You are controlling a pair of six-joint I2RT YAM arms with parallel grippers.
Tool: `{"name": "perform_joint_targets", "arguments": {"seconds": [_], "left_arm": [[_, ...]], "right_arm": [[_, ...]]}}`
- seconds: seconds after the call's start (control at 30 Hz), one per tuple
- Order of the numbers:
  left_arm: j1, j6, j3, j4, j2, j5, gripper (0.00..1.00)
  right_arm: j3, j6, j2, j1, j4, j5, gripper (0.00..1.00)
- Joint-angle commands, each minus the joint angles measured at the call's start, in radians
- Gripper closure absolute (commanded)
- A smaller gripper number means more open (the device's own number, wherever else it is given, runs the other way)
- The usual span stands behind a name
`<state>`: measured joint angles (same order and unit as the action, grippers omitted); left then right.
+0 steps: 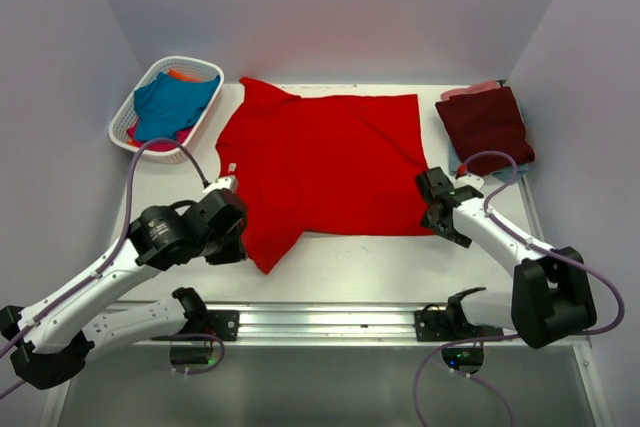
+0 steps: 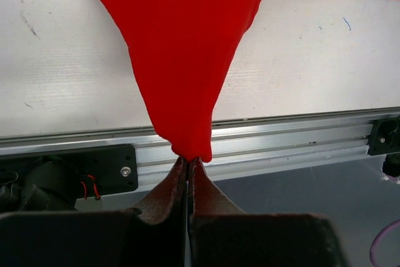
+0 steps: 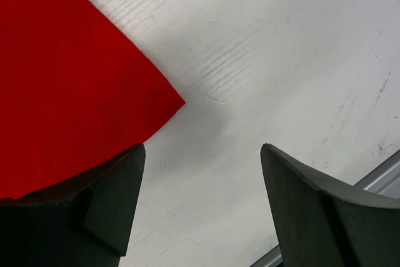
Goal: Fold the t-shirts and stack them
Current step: Fold the tshirt
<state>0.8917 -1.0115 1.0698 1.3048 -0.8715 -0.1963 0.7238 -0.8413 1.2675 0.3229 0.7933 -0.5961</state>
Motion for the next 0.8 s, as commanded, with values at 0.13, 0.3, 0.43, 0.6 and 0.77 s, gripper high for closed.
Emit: {"name": "perform_joint_targets", "arguments": {"seconds": [0.13,0.3,0.43,0.6,0.77], "left_arm": [[0.004,0.022,0.07,0.011,-0.029,-0.069,1.0],[0.004,0.03,0.064,0.011,-0.044,-0.092,1.0],[0.004,0.03,0.064,0.011,-0.047,-0.103,1.0],[0.004,0.028,0.058,0.013,-0.054,-0.106,1.0],[0.004,0.025,0.059,0.013,-0.044,-0.112,1.0]], "right_arm": [[0.031,-0.045,0.039,-0.024,-0.063,-0.071,0.24],[0.04,-0.018,0.069,-0.044,-0.112,-0.059,0.3],[0.042,-0.005,0.099,-0.053,-0.155,-0.048,0.37],[0.049,0.005,0.141,-0.061,-0.186,-0.041,0.49],[0.031,0.007,0.173,-0.067,-0.212,-0.024,0.59]]}}
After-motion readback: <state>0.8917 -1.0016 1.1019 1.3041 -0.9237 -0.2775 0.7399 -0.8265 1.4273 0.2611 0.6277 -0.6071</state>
